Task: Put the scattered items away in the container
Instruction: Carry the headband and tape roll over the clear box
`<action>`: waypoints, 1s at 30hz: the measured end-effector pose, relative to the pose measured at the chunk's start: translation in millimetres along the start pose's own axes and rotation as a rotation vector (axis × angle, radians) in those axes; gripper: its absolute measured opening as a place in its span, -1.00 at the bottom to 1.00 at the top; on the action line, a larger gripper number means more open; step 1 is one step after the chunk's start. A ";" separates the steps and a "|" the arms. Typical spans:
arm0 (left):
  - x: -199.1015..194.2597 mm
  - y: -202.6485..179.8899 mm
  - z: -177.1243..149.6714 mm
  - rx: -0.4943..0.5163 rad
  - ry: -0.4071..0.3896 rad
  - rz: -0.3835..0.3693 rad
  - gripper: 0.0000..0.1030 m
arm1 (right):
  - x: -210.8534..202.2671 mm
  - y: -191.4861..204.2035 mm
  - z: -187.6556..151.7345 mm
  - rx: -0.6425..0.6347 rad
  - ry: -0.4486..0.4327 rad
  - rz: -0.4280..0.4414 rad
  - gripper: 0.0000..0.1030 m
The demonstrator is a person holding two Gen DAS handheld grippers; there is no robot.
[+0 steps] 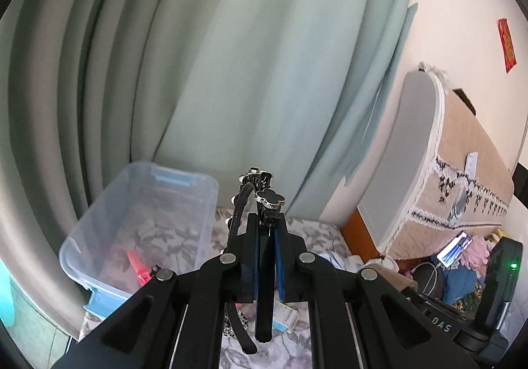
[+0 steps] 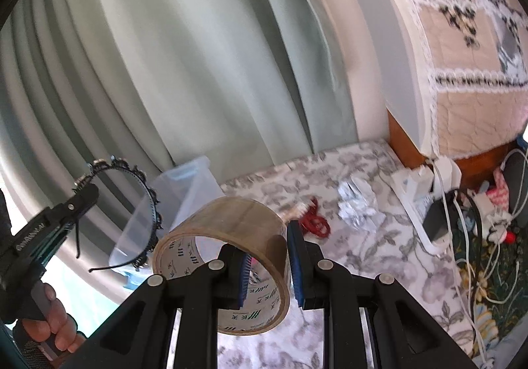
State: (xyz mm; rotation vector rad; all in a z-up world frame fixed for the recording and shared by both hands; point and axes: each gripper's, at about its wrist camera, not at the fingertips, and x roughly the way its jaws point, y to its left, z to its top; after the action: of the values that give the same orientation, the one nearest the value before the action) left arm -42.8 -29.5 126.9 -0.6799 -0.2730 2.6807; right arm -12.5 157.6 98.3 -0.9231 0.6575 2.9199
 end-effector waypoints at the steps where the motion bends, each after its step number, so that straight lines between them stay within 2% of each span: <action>1: -2.3 2.3 1.7 -0.003 -0.005 0.003 -0.84 | -3.7 4.8 1.5 -0.008 -0.015 0.007 -0.56; 11: -14.4 31.8 9.9 -0.052 -0.042 0.039 -0.84 | -10.7 44.4 10.6 -0.077 -0.055 0.054 -0.56; 30: -2.9 105.5 4.4 -0.191 -0.018 0.087 -0.85 | 34.3 105.9 -12.6 -0.214 0.047 0.092 -0.56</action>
State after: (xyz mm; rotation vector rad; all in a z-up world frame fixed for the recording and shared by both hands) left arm -73.8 -127.7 103.4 -0.7399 -0.5215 2.7688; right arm -48.0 52.1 111.2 -1.0073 0.4051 3.1065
